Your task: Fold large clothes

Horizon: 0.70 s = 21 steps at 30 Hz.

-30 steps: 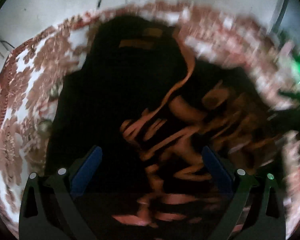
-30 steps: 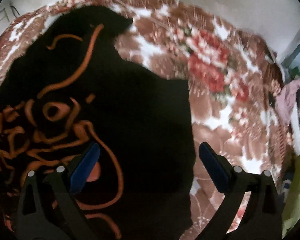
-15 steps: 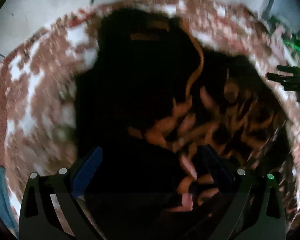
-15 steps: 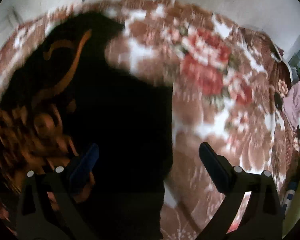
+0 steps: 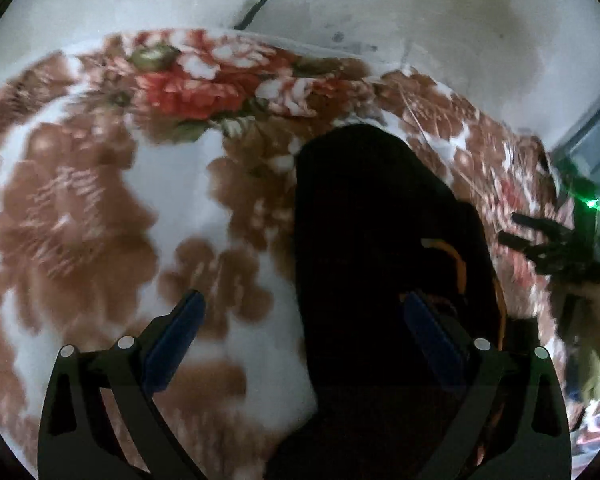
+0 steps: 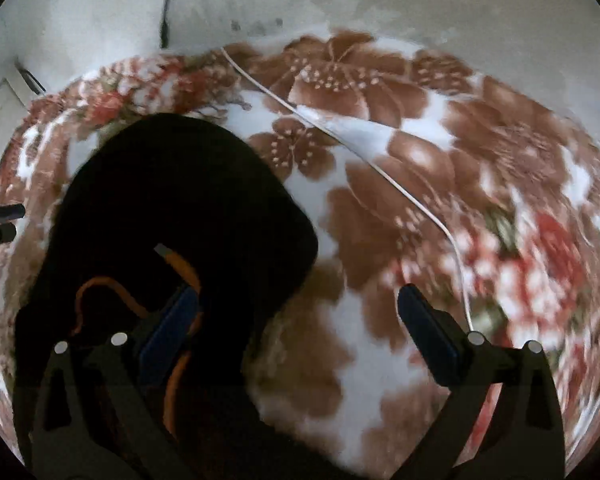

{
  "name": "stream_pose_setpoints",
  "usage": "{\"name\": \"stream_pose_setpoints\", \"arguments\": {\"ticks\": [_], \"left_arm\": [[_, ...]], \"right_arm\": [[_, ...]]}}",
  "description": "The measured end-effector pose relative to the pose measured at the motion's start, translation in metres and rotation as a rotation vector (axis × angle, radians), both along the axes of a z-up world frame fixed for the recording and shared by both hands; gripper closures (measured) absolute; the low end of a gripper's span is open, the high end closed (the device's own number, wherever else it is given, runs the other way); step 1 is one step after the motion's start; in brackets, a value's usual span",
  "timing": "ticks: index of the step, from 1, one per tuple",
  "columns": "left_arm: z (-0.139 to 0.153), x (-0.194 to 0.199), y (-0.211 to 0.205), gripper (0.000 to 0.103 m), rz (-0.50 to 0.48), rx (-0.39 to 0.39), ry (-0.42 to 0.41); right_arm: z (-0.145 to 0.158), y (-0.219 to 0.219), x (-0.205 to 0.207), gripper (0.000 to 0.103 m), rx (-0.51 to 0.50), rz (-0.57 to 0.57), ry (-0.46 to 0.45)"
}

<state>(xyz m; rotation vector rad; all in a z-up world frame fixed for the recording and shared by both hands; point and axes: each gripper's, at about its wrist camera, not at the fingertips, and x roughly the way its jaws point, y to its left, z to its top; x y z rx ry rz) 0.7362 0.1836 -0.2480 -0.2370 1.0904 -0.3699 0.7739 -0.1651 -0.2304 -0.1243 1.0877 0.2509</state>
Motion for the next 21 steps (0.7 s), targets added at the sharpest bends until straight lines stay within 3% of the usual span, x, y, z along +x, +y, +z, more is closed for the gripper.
{"name": "stream_pose_setpoints", "arguments": {"ticks": [4, 6, 8, 10, 11, 12, 13, 14, 17, 21], "left_arm": [[-0.033, 0.036, -0.002, 0.007, 0.002, -0.086, 0.047], [-0.043, 0.046, -0.004, 0.007, -0.009, -0.114, 0.062], [-0.056, 0.053, -0.01, 0.016, -0.024, -0.128, 0.092], [-0.068, 0.055, -0.019, 0.024, -0.064, -0.119, 0.118], [-0.068, 0.054, -0.022, 0.035, -0.077, -0.105, 0.109], [-0.066, 0.053, -0.024, 0.047, -0.092, -0.112, 0.099], [-0.064, 0.052, -0.028, 0.075, -0.112, -0.137, 0.098], [-0.06, 0.051, -0.032, 0.091, -0.123, -0.13, 0.086], [-0.047, 0.042, -0.048, 0.094, -0.146, -0.037, 0.035], [-0.013, 0.026, -0.053, 0.095, -0.172, -0.085, -0.025]], "right_arm": [[-0.025, 0.01, 0.036, 0.008, -0.021, -0.002, 0.097], [-0.039, 0.013, 0.045, 0.023, 0.034, 0.007, 0.149], [-0.05, 0.017, 0.048, 0.033, 0.095, 0.019, 0.194], [-0.063, 0.027, 0.046, 0.039, 0.058, 0.063, 0.205], [-0.067, 0.03, 0.044, 0.047, 0.038, 0.079, 0.196], [-0.07, 0.032, 0.042, 0.062, 0.037, 0.106, 0.187], [-0.069, 0.033, 0.039, 0.08, 0.059, 0.133, 0.172], [-0.066, 0.034, 0.036, 0.089, 0.071, 0.163, 0.163], [-0.052, 0.044, 0.02, 0.091, -0.027, 0.247, 0.093], [-0.019, 0.047, 0.0, 0.092, -0.057, 0.275, 0.009]]}}
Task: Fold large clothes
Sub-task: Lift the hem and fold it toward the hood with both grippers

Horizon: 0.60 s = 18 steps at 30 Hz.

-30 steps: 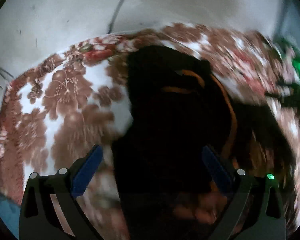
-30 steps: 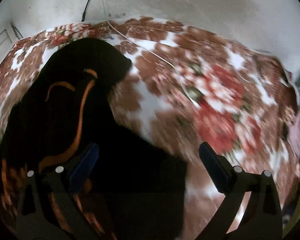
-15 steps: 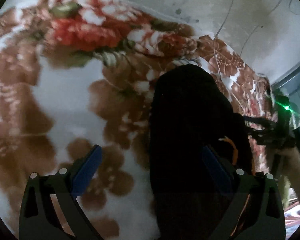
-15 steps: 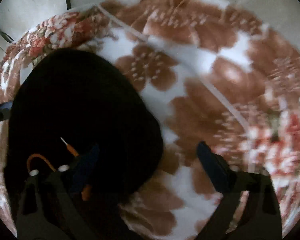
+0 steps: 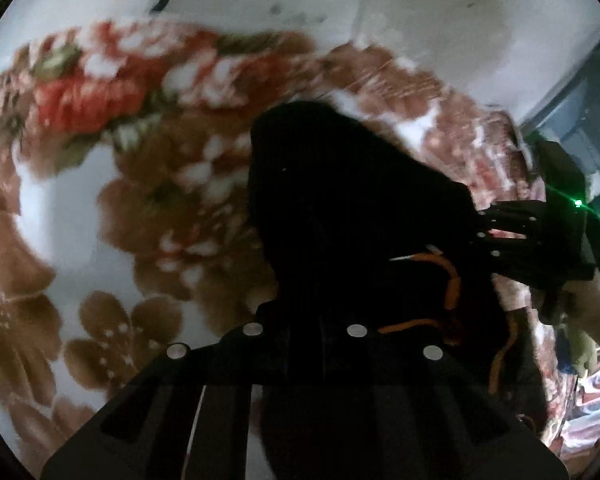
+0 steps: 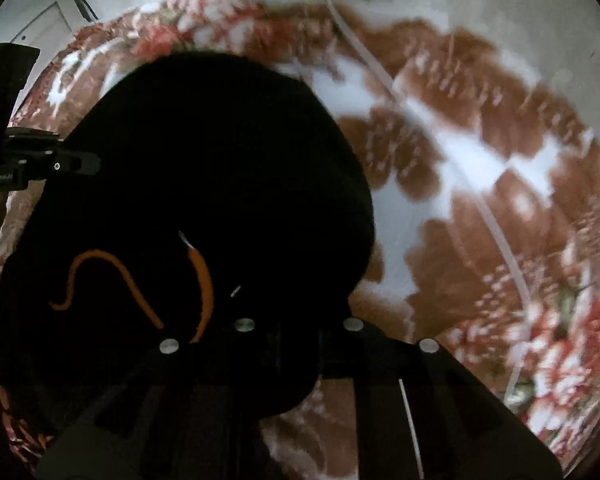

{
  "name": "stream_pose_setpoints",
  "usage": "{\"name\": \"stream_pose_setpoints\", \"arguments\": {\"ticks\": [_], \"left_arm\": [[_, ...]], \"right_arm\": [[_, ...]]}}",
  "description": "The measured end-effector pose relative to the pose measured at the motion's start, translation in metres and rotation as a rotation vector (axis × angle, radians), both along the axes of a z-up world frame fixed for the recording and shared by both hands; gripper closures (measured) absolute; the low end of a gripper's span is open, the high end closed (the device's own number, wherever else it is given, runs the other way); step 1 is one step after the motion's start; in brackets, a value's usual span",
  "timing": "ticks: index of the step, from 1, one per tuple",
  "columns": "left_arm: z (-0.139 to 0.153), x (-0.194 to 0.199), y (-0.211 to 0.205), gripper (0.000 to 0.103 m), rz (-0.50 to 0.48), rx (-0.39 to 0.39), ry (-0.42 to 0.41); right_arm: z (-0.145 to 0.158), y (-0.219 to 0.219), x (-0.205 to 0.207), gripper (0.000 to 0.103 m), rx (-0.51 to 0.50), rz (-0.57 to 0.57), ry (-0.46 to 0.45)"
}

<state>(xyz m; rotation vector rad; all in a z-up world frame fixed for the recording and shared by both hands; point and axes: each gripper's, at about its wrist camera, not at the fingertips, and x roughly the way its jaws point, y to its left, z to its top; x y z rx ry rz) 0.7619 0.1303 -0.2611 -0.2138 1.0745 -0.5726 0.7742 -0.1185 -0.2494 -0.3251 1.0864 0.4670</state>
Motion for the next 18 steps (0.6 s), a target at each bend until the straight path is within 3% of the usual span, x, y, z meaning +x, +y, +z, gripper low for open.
{"name": "stream_pose_setpoints", "arguments": {"ticks": [5, 12, 18], "left_arm": [[0.057, -0.043, -0.01, 0.095, -0.049, -0.034, -0.08], [0.129, -0.145, -0.028, 0.095, -0.141, -0.029, -0.171], [0.147, -0.243, -0.039, 0.095, -0.196, -0.007, -0.19]], "right_arm": [[0.053, -0.004, -0.03, 0.092, 0.022, 0.007, -0.108], [0.107, -0.014, -0.126, 0.092, 0.108, -0.004, -0.171], [0.129, -0.02, -0.234, 0.092, 0.135, 0.007, -0.177]]}}
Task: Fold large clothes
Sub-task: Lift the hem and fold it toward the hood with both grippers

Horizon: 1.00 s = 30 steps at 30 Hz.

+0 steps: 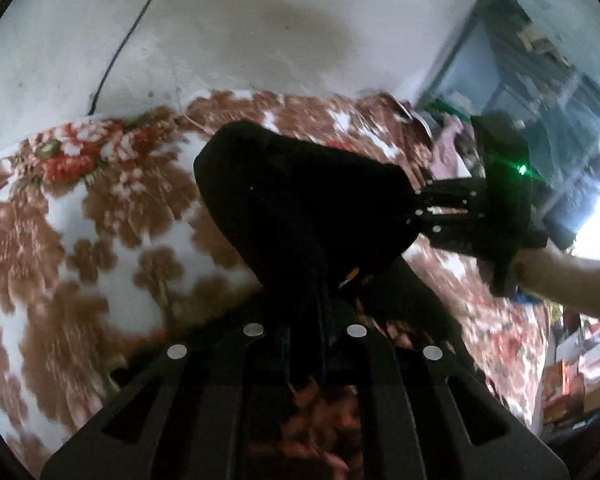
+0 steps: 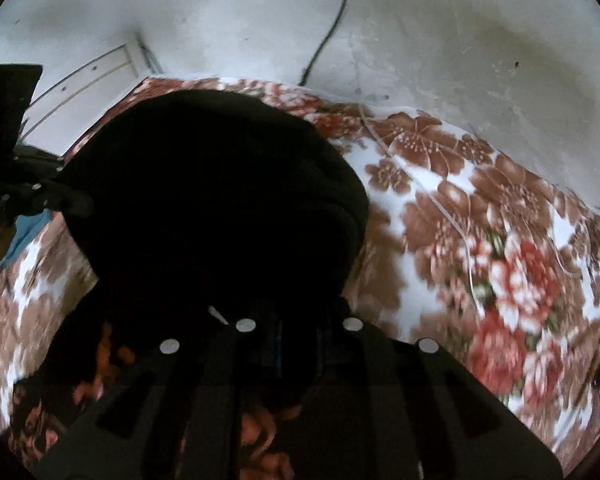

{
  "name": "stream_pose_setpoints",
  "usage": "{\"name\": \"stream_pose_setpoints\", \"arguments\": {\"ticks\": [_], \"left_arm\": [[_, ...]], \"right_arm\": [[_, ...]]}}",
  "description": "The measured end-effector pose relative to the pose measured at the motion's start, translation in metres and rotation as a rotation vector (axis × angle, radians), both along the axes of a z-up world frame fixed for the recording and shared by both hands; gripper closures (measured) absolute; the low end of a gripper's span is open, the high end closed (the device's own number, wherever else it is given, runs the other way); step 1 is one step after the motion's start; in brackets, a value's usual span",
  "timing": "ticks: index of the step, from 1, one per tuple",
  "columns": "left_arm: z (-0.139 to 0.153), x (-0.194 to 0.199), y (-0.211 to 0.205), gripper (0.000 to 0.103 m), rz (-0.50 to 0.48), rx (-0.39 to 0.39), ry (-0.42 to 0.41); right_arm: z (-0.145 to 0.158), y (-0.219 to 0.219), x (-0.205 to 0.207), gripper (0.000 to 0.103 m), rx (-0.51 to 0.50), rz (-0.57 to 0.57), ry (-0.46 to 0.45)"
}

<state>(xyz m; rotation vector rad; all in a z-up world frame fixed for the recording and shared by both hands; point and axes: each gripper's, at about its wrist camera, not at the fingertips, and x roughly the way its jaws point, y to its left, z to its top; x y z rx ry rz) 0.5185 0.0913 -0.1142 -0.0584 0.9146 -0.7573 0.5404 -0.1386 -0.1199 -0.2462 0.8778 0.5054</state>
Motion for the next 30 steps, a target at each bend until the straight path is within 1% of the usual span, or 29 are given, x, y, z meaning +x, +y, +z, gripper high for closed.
{"name": "stream_pose_setpoints", "arguments": {"ticks": [3, 5, 7, 10, 13, 14, 15, 16, 17, 18, 19, 20, 22, 24, 26, 28, 29, 30], "left_arm": [[-0.013, -0.048, -0.006, 0.095, -0.031, 0.037, 0.016], [-0.028, -0.08, -0.011, 0.095, -0.054, 0.062, 0.04], [-0.05, -0.11, -0.015, 0.094, -0.061, 0.081, 0.074], [-0.076, -0.139, -0.02, 0.094, -0.068, 0.121, 0.095], [-0.107, -0.163, -0.024, 0.094, -0.037, 0.194, 0.079], [-0.111, -0.167, -0.024, 0.094, -0.026, 0.201, 0.077], [-0.116, -0.172, -0.025, 0.093, -0.013, 0.208, 0.075], [-0.118, -0.175, -0.025, 0.089, -0.008, 0.211, 0.073], [-0.12, -0.18, -0.026, 0.083, -0.002, 0.218, 0.067], [-0.121, -0.184, -0.028, 0.06, -0.004, 0.218, 0.065], [-0.121, -0.188, -0.029, 0.04, -0.013, 0.213, 0.066], [-0.119, -0.192, -0.031, 0.031, -0.02, 0.216, 0.065], [-0.112, -0.2, -0.035, 0.03, -0.041, 0.242, 0.058], [-0.095, -0.205, -0.03, 0.029, -0.049, 0.252, 0.071], [-0.073, -0.208, -0.021, 0.019, -0.043, 0.253, 0.064], [-0.056, -0.206, -0.01, 0.018, -0.03, 0.257, 0.065], [-0.046, -0.2, 0.0, 0.018, -0.018, 0.261, 0.071], [-0.041, -0.192, 0.007, 0.017, -0.009, 0.26, 0.073]], "right_arm": [[-0.008, -0.004, -0.052, 0.091, -0.005, -0.002, 0.018], [-0.024, -0.007, -0.084, 0.091, -0.02, -0.005, 0.046], [-0.048, -0.01, -0.114, 0.091, -0.031, -0.013, 0.1], [-0.078, -0.009, -0.149, 0.091, -0.07, -0.018, 0.133], [-0.101, -0.006, -0.174, 0.089, -0.097, -0.032, 0.142], [-0.105, -0.006, -0.179, 0.087, -0.1, -0.04, 0.137], [-0.109, -0.004, -0.186, 0.079, -0.111, -0.045, 0.132], [-0.114, -0.003, -0.193, 0.074, -0.128, -0.05, 0.133], [-0.117, -0.003, -0.196, 0.057, -0.134, -0.052, 0.138], [-0.122, -0.003, -0.201, 0.033, -0.138, -0.057, 0.146], [-0.125, -0.003, -0.207, 0.024, -0.143, -0.065, 0.155], [-0.126, -0.003, -0.212, 0.018, -0.147, -0.066, 0.159], [-0.122, -0.006, -0.222, 0.016, -0.168, -0.065, 0.161], [-0.108, -0.016, -0.227, 0.014, -0.152, -0.072, 0.193], [-0.09, -0.028, -0.228, 0.014, -0.123, -0.086, 0.233], [-0.07, -0.036, -0.222, 0.014, -0.111, -0.099, 0.227], [-0.06, -0.04, -0.216, 0.012, -0.096, -0.105, 0.221], [-0.048, -0.045, -0.203, 0.011, -0.072, -0.11, 0.212]]}}
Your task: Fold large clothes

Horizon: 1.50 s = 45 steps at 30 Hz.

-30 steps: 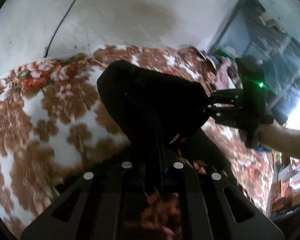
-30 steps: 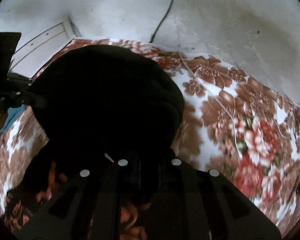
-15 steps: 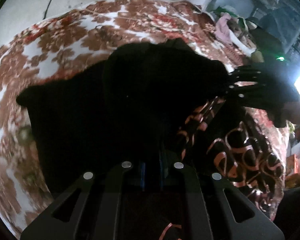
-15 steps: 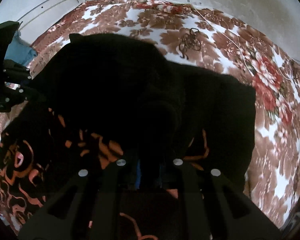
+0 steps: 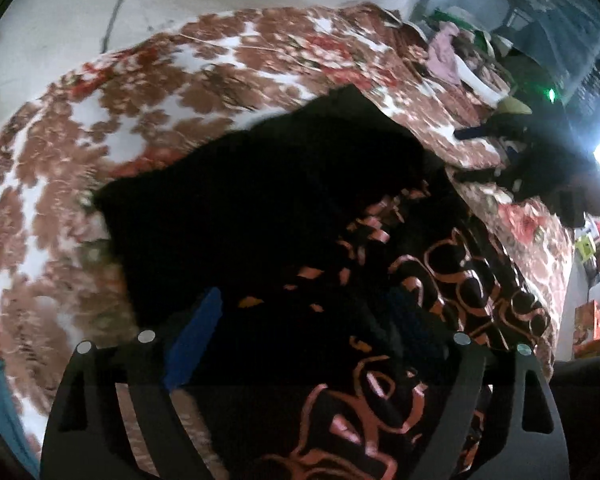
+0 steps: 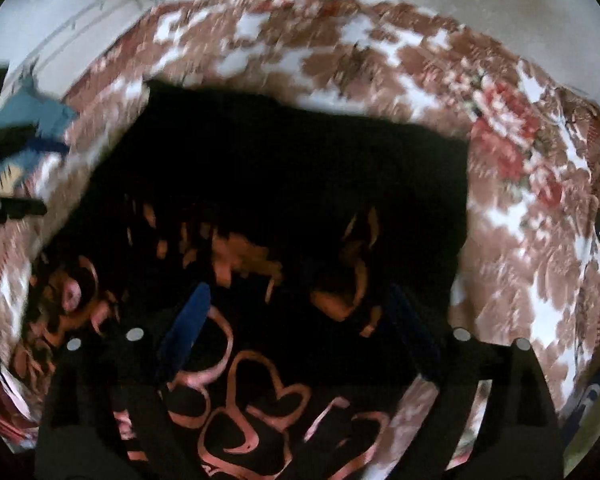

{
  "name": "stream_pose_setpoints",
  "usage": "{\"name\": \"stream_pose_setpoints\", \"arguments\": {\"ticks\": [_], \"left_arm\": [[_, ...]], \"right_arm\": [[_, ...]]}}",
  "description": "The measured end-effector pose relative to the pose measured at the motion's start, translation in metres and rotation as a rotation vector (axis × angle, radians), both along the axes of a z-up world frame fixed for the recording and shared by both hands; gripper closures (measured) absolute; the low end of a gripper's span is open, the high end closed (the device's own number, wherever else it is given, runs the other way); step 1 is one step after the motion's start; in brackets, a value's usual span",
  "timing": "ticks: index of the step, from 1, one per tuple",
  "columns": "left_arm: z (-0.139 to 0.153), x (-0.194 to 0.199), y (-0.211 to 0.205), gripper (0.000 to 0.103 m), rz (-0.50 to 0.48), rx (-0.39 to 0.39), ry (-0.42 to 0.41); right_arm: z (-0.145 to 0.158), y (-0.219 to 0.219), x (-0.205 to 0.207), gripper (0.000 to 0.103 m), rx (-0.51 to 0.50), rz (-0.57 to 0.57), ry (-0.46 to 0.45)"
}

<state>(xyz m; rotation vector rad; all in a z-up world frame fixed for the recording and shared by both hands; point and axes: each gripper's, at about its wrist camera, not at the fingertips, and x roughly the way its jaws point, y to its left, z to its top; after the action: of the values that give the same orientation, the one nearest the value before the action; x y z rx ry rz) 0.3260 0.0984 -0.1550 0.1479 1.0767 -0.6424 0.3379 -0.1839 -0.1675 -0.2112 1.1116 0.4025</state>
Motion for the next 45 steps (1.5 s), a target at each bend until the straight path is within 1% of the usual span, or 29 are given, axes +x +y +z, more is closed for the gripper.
{"name": "stream_pose_setpoints", "arguments": {"ticks": [2, 4, 5, 7, 8, 9, 10, 12, 13, 14, 15, 16, 17, 18, 19, 20, 21, 22, 24, 26, 27, 30, 32, 34, 37, 39, 41, 44, 45], "left_arm": [[0.004, 0.022, 0.011, 0.017, 0.028, -0.014, 0.02], [0.006, 0.056, 0.014, 0.017, 0.064, -0.056, 0.065], [0.005, 0.071, 0.014, 0.017, 0.075, -0.091, 0.095], [0.004, 0.095, 0.011, 0.017, 0.088, -0.153, 0.121], [-0.001, 0.112, 0.009, 0.017, 0.088, -0.191, 0.143], [-0.008, 0.123, 0.007, 0.018, 0.084, -0.203, 0.161], [-0.017, 0.135, 0.004, 0.019, 0.076, -0.206, 0.183], [-0.033, 0.15, -0.004, 0.021, 0.049, -0.197, 0.218], [-0.041, 0.156, -0.009, 0.026, 0.03, -0.192, 0.232], [-0.045, 0.16, -0.012, 0.03, 0.016, -0.196, 0.246], [-0.05, 0.163, -0.015, 0.031, 0.0, -0.211, 0.266], [-0.054, 0.166, -0.017, 0.031, -0.019, -0.228, 0.287], [-0.057, 0.168, -0.02, 0.039, -0.039, -0.239, 0.301], [-0.061, 0.168, -0.023, 0.047, -0.062, -0.242, 0.309], [-0.066, 0.167, -0.029, 0.071, -0.088, -0.23, 0.323], [-0.07, 0.166, -0.032, 0.088, -0.102, -0.217, 0.331], [-0.074, 0.166, -0.034, 0.091, -0.119, -0.211, 0.343], [-0.076, 0.164, -0.036, 0.091, -0.136, -0.213, 0.353], [-0.073, 0.159, -0.038, 0.094, -0.159, -0.216, 0.322], [-0.064, 0.154, -0.036, 0.098, -0.171, -0.258, 0.297], [-0.056, 0.15, -0.036, 0.098, -0.184, -0.274, 0.282], [-0.029, 0.134, -0.038, 0.098, -0.208, -0.275, 0.229], [-0.012, 0.119, -0.039, 0.098, -0.218, -0.293, 0.217], [0.003, 0.098, -0.042, 0.098, -0.24, -0.289, 0.205], [0.015, 0.062, -0.048, 0.098, -0.275, -0.272, 0.206], [0.015, 0.04, -0.052, 0.098, -0.288, -0.259, 0.211], [0.006, 0.013, -0.057, 0.097, -0.308, -0.221, 0.222], [-0.02, -0.027, -0.063, 0.097, -0.313, -0.154, 0.242], [-0.03, -0.04, -0.065, 0.097, -0.307, -0.126, 0.224]], "right_arm": [[0.015, -0.006, 0.038, 0.011, 0.039, -0.006, -0.007], [0.02, -0.006, 0.077, 0.011, 0.069, 0.008, 0.008], [0.02, -0.003, 0.095, 0.011, 0.094, 0.025, 0.025], [0.013, 0.007, 0.129, 0.011, 0.112, 0.072, 0.071], [0.011, 0.012, 0.138, 0.011, 0.117, 0.09, 0.081], [0.005, 0.022, 0.151, 0.013, 0.117, 0.122, 0.098], [-0.002, 0.03, 0.159, 0.016, 0.106, 0.148, 0.111], [-0.018, 0.048, 0.168, 0.03, 0.087, 0.211, 0.142], [-0.026, 0.055, 0.17, 0.034, 0.078, 0.239, 0.156], [-0.032, 0.06, 0.17, 0.045, 0.07, 0.255, 0.166], [-0.04, 0.067, 0.17, 0.051, 0.065, 0.282, 0.186], [-0.046, 0.071, 0.169, 0.051, 0.066, 0.299, 0.199], [-0.053, 0.076, 0.167, 0.055, 0.066, 0.316, 0.206], [-0.058, 0.078, 0.165, 0.068, 0.066, 0.327, 0.208], [-0.064, 0.081, 0.163, 0.076, 0.068, 0.341, 0.213], [-0.068, 0.082, 0.162, 0.091, 0.07, 0.349, 0.219], [-0.072, 0.083, 0.159, 0.095, 0.08, 0.359, 0.226], [-0.072, 0.084, 0.157, 0.095, 0.086, 0.364, 0.221], [-0.071, 0.083, 0.151, 0.096, 0.084, 0.383, 0.195], [-0.066, 0.081, 0.146, 0.096, 0.09, 0.393, 0.187], [-0.06, 0.077, 0.143, 0.096, 0.1, 0.39, 0.181], [-0.04, 0.069, 0.131, 0.096, 0.133, 0.388, 0.169], [-0.023, 0.062, 0.114, 0.096, 0.159, 0.386, 0.168], [-0.012, 0.06, 0.097, 0.096, 0.176, 0.389, 0.175], [0.004, 0.059, 0.063, 0.096, 0.168, 0.407, 0.159], [0.006, 0.057, 0.037, 0.096, 0.166, 0.408, 0.167], [0.0, 0.055, 0.013, 0.096, 0.154, 0.421, 0.18], [-0.023, 0.058, -0.031, 0.094, 0.114, 0.444, 0.205], [-0.028, 0.058, -0.043, 0.091, 0.107, 0.448, 0.191]]}}
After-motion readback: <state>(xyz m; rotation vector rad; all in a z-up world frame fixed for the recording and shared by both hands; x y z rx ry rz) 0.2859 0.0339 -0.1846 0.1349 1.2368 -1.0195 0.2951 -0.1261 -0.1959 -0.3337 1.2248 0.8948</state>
